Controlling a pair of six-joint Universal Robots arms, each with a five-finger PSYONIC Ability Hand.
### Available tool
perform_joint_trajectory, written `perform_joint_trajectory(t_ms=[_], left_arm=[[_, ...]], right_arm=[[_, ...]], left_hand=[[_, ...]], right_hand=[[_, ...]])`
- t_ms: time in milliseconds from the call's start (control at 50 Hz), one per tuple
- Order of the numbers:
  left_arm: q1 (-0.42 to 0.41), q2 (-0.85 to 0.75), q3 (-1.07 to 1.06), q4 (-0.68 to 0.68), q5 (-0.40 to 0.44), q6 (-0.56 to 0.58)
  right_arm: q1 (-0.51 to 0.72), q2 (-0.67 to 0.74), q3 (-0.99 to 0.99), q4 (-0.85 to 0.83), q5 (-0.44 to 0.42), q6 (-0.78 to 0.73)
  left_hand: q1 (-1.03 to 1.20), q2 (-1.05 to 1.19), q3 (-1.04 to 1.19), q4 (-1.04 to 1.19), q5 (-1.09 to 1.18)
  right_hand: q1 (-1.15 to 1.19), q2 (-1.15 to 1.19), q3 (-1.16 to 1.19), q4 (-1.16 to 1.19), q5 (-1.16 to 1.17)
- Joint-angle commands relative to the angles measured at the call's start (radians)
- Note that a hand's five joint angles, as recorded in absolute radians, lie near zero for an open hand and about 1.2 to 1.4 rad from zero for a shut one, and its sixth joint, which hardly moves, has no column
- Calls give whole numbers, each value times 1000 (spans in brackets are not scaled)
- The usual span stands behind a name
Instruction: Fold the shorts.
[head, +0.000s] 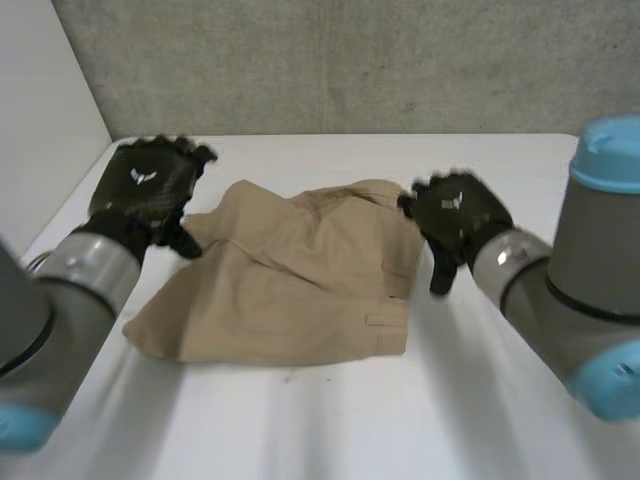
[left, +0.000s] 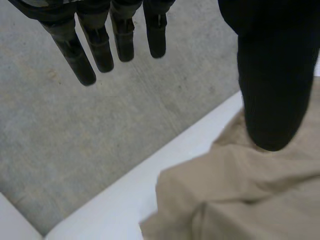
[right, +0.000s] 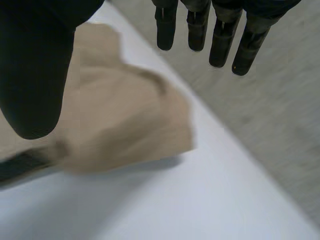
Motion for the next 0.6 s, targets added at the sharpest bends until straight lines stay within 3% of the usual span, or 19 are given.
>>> perform_joint_trajectory(t_ms=[20, 100, 220, 280, 300, 380, 520, 600], left_arm=[[21, 160, -177, -180, 4, 0], [41, 166, -212, -274, 7, -2], [111, 138, -258, -323, 18, 0], [139, 88, -252, -303, 39, 0], [153, 39, -243, -287, 52, 1], [173, -65, -194, -245, 61, 6], [194, -197, -116, -222, 58, 9], [200, -259, -79, -194, 56, 9]], right_arm=[[-3, -80, 163, 108, -151, 98], [-3, -92, 227, 114, -228, 111], [9, -45, 247, 97, -268, 113], [10, 29, 218, 82, -260, 113], [10, 70, 185, 65, -255, 114], [9, 148, 114, 21, -225, 114], [10, 222, 28, -96, -124, 102], [10, 259, -13, -114, -114, 101]], left_hand=[[230, 239, 240, 238, 233], [233, 242, 243, 241, 236], [239, 247, 249, 247, 242], [221, 230, 232, 229, 225], [204, 212, 214, 212, 207], [166, 174, 176, 174, 169], [142, 151, 152, 150, 145], [122, 130, 132, 130, 125]], right_hand=[[378, 351, 358, 346, 341], [531, 503, 510, 499, 494], [517, 489, 496, 485, 479], [347, 319, 326, 315, 310], [178, 150, 157, 146, 140], [35, 8, 15, 3, -2], [53, 25, 32, 21, 15], [76, 48, 55, 44, 39]])
